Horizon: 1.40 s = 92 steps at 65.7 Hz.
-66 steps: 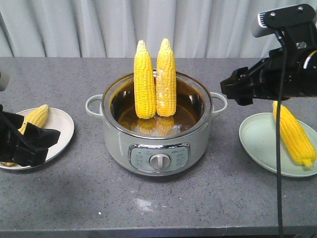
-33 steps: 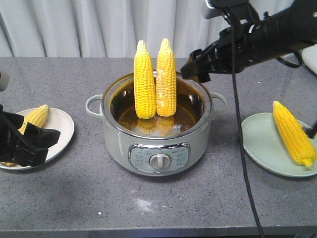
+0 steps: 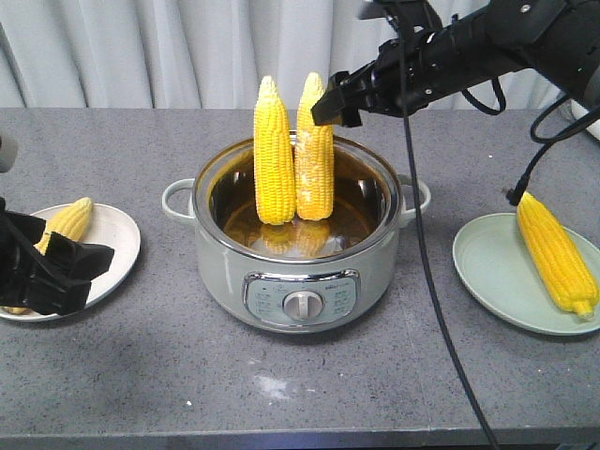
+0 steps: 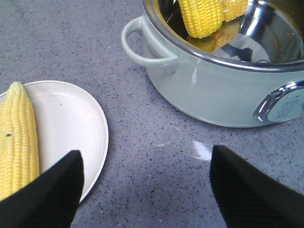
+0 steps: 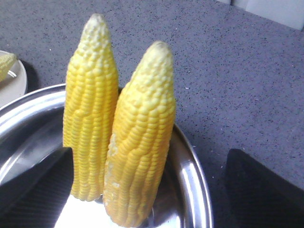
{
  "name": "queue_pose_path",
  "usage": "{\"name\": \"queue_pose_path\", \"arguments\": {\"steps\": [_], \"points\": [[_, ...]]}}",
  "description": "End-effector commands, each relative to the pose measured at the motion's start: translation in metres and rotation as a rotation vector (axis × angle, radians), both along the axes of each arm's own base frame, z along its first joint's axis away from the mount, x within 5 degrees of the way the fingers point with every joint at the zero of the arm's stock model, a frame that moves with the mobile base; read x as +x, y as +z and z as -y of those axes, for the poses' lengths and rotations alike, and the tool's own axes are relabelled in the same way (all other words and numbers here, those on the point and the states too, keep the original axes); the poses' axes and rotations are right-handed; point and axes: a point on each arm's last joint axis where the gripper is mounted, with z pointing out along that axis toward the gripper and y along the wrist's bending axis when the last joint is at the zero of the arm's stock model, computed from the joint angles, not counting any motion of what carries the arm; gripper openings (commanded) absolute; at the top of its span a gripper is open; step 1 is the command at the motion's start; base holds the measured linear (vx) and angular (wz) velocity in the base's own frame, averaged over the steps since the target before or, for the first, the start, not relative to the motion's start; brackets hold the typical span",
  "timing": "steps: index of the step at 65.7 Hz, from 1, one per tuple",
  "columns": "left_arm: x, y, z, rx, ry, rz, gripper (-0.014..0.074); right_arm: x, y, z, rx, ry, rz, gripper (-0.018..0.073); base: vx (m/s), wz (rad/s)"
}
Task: Distribute corn equally
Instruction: 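Move the right gripper over the pot to the cob farthest from the left arm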
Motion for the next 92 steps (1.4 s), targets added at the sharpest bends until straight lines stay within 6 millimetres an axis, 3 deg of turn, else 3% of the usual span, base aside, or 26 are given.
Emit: {"name": "queue_pose_path", "arguments": {"steps": [1, 49, 81, 92], "points": [[0.001, 0.016, 0.002, -0.048, 0.001, 0.093, 0.0533, 0.0, 0.036, 0.015, 0.123, -0.004, 0.11, 0.0617, 0.0, 0.0], [0.0, 0.015, 0.001, -0.045, 0.001, 0.085, 0.0533, 0.036, -0.012, -0.002, 0.355, 0.124, 0.088, 0.056, 0.0, 0.0], [0.0, 0.015, 0.001, -0.045, 0.001, 0.085, 0.0533, 0.035, -0.014, -0.003, 0.339, 0.164, 0.102, 0.0251, 0.0, 0.0], [0.0, 0.015, 0.001, -0.045, 0.001, 0.085, 0.0533, 0.035, -0.014, -0.003, 0.339, 0.164, 0.102, 0.0228, 0.0, 0.0]]}}
